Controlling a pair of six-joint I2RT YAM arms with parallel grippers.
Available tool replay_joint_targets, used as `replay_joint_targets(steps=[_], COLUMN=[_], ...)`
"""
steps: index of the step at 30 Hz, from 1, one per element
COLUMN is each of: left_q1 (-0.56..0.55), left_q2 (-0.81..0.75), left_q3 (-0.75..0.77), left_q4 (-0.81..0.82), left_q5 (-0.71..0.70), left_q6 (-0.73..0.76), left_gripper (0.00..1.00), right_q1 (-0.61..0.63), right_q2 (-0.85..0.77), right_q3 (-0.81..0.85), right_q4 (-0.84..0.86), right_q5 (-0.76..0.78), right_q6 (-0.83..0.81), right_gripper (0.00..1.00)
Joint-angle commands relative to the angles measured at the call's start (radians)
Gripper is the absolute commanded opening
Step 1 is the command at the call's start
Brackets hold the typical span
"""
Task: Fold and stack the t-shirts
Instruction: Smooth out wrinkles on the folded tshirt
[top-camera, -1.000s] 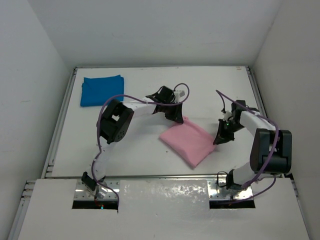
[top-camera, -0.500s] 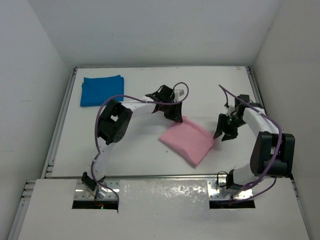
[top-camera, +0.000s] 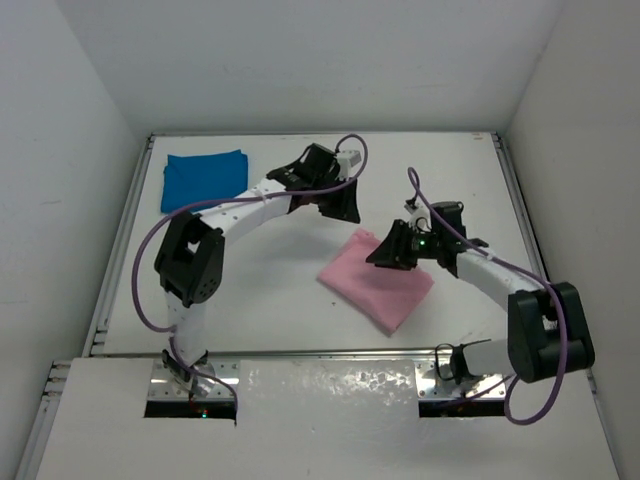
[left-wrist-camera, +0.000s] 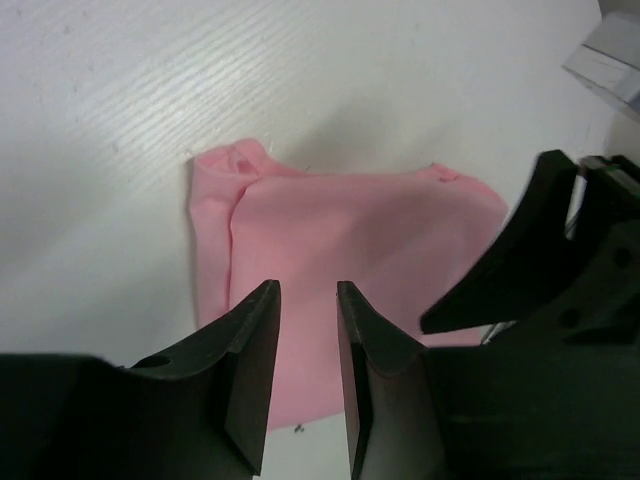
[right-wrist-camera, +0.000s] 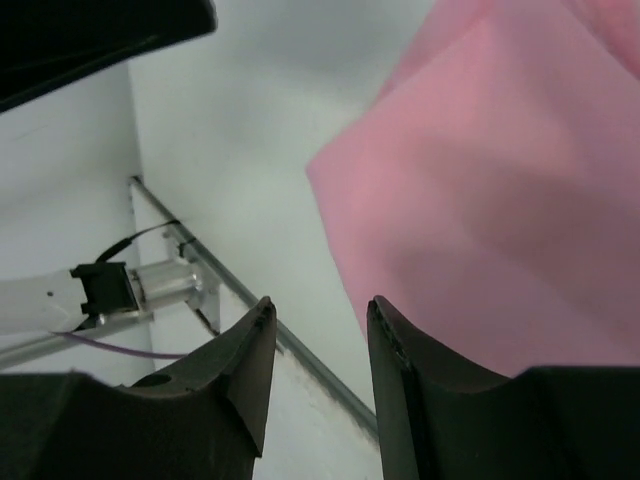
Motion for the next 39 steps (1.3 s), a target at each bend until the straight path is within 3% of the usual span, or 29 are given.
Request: replay_joint_targets(steps=[1,3,7,12,16,19,23,26,33,39], left_q1=[0.052,0.105,0.167,0.173,0.176,0.182,0.185,0.185,0.187,0.188], left_q2=[-0.082,-0.123,-0.156,-0.142,-0.114,-0.113,-0.110,-0.107,-0.123,-0.117], left_q3=[-0.104,-0.182,-0.216,-0.202,-0.187,-0.182,-0.153,-0.149,-0.181,-0.192], left_q4=[0.007,0.055,0.031,0.009,-0.003,0.001,-0.002,0.001,0.006,0.013], left_q5=[-0.007,0.038,0.034,0.019,0.022,0.042,0.056,0.065,0.062,0.060], left_q6=[-0.039,-0.059,-0.033,0.003,0.016,0.021,0.018,0.015,0.022,0.023], left_gripper=[0.27,0.27,0.27,0.27,0.27,0.27,0.27,0.27,0.27,0.27], right_q1=[0.044,0.046,0.072,0.087,0.087,0.087,0.093,0.112,0.153,0.182], right_q2=[0.054,0.088,0.198,0.351,0.404,0.315,0.182,0.163,0.229,0.302], right_q3=[-0.125,-0.188,-0.300,-0.356,-0.380,-0.333,-0.201,-0.156,-0.417,-0.481], right_q4=[0.487,0.675,0.860,1.004,1.245,1.169,0.767,0.667,1.044,1.072], right_q5=[-0.093,-0.125,-0.194,-0.220,-0.242,-0.251,-0.257,-0.274,-0.306,-0.300], right_q6=[0.259,0.349,0.436,0.417,0.559,0.557,0.362,0.296,0.477,0.442], right_gripper=[0.40,0.40,0.40,0.40,0.39,0.39,0.41,0.41,0.41,0.41])
